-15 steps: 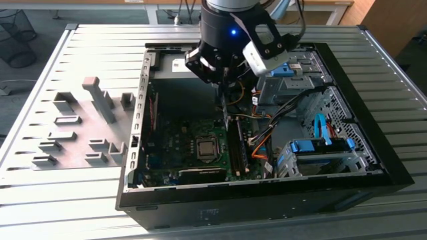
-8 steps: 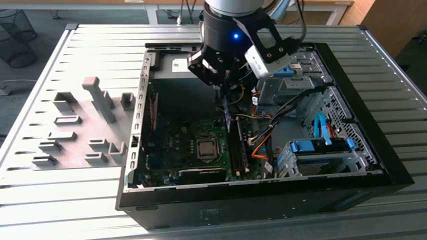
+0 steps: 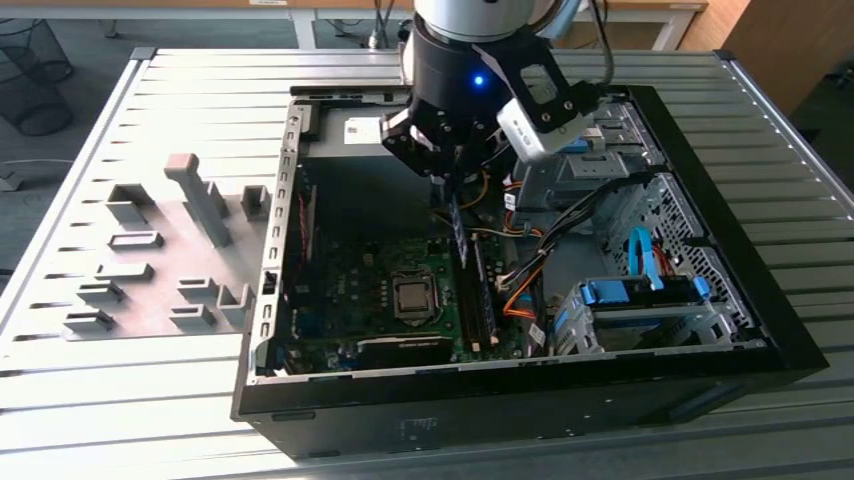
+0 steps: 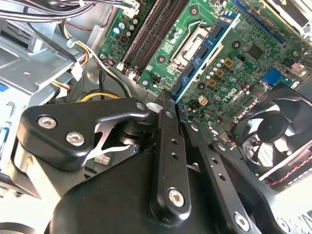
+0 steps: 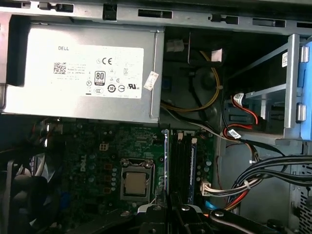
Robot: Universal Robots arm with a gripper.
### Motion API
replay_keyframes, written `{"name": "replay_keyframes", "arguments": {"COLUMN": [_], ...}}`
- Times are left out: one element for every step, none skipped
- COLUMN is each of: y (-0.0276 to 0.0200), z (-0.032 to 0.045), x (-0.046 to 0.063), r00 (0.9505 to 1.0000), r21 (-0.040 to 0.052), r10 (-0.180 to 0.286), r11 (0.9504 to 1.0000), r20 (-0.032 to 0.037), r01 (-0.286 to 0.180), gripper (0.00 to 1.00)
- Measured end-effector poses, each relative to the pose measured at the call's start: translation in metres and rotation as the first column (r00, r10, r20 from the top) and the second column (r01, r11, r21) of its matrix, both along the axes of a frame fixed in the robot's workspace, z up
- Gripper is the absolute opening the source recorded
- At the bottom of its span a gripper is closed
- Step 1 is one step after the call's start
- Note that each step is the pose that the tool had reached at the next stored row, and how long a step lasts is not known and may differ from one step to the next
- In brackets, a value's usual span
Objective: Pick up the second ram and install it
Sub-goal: 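Insert the second ram into the second slot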
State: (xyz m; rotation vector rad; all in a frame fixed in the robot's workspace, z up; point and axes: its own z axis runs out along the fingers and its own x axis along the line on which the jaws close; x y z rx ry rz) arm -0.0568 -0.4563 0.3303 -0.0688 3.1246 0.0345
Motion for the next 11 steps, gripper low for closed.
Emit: {"name": "replay_keyframes", "arguments": {"y": [0.0,0.0,0.0,0.0,-0.0003,-0.0009,-0.0014,-0.0018,-0.002,-0.0021,-0.0021], "z": [-0.0008,-0.0016,-0.0026,-0.0036,-0.0048,-0.0058,-0.0069,-0.0084,-0.0098,-0.0107,-0.0109], "x": [0.0,0.0,0.0,0.001,0.001,0.001,0.001,0.001,0.001,0.001,0.001], "r00": [1.0,1.0,1.0,1.0,1.0,1.0,1.0,1.0,1.0,1.0,1.0], "r21": [0.0,-0.0001,-0.0001,-0.0001,-0.0001,-0.0001,-0.0001,0.0,0.0,0.0,-0.0002], "r10": [0.0,0.0,0.0,0.0,0.0,0.0,0.0,0.0,0.0,0.0,0.0], "r11": [1.0,1.0,1.0,1.0,1.0,1.0,1.0,1.0,1.0,1.0,1.0], "r20": [0.0,-0.0001,-0.0001,-0.0001,-0.0001,-0.0001,0.0,0.0,0.0,0.0,-0.0001], "r01": [0.0,0.0,0.0,0.0,0.0,0.0,0.0,0.0,0.0,0.0,0.0], "gripper": [0.14,0.14,0.14,0.14,0.14,0.14,0.14,0.14,0.14,0.14,0.14]}}
